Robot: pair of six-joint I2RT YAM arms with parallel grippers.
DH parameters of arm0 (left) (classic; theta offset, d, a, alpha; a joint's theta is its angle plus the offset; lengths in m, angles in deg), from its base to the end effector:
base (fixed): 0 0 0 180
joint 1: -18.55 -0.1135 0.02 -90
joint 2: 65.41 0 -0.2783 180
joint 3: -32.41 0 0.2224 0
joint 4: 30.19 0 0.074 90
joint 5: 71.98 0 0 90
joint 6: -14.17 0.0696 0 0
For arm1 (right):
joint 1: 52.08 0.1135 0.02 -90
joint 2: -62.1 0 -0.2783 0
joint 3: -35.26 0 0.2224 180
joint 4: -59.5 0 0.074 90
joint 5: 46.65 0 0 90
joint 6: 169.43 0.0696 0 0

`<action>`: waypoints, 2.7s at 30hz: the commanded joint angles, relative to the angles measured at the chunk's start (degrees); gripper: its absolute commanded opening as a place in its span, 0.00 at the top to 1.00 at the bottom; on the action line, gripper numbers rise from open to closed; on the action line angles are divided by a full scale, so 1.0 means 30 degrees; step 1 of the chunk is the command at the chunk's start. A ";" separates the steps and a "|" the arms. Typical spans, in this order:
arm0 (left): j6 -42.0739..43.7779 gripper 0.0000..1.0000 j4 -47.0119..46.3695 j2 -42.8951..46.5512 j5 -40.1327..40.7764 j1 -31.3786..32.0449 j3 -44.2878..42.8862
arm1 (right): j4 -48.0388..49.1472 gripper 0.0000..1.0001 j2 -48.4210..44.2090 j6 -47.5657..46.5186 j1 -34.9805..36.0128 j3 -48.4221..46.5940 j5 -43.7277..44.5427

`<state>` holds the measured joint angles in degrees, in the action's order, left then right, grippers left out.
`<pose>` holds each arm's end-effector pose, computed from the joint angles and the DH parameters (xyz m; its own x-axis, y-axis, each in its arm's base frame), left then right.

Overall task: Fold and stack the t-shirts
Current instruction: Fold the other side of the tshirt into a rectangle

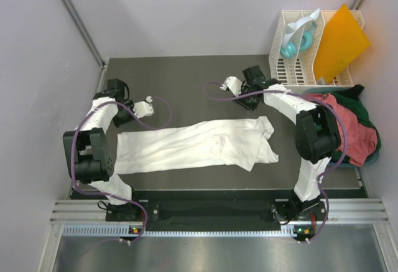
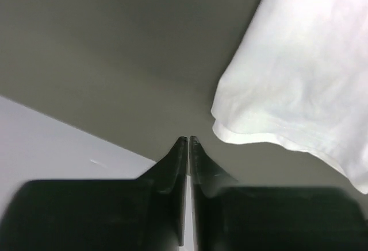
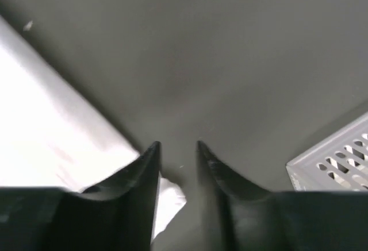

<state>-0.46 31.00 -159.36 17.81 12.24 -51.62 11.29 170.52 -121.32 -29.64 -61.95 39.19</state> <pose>0.3029 0.0332 0.2170 -0.3427 0.9356 -0.0851 0.8825 0.3517 0.3124 0.3669 0.1570 0.2108 -0.3154 -0.8508 -0.4204 -0.8401 0.4563 -0.2932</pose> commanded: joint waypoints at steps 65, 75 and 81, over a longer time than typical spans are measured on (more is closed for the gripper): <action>-0.1423 1.00 0.0382 -0.5832 0.0038 0.1663 -0.0823 | -0.2010 1.00 0.1537 -0.0891 -0.1324 0.3543 0.0127; -0.2185 1.00 -0.2787 -0.6533 0.3408 0.1399 -0.0029 | -0.1365 1.00 0.0833 -0.2179 -0.1882 0.3457 0.3437; -0.2801 1.00 -0.3432 -0.7149 0.4084 0.1399 -0.0292 | -0.1774 1.00 0.0569 -0.3056 -0.2235 0.3514 0.4112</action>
<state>-10.14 39.50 -174.49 22.71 18.49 -54.31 4.27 170.87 -126.08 -33.29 -53.91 42.35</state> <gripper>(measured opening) 0.010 0.004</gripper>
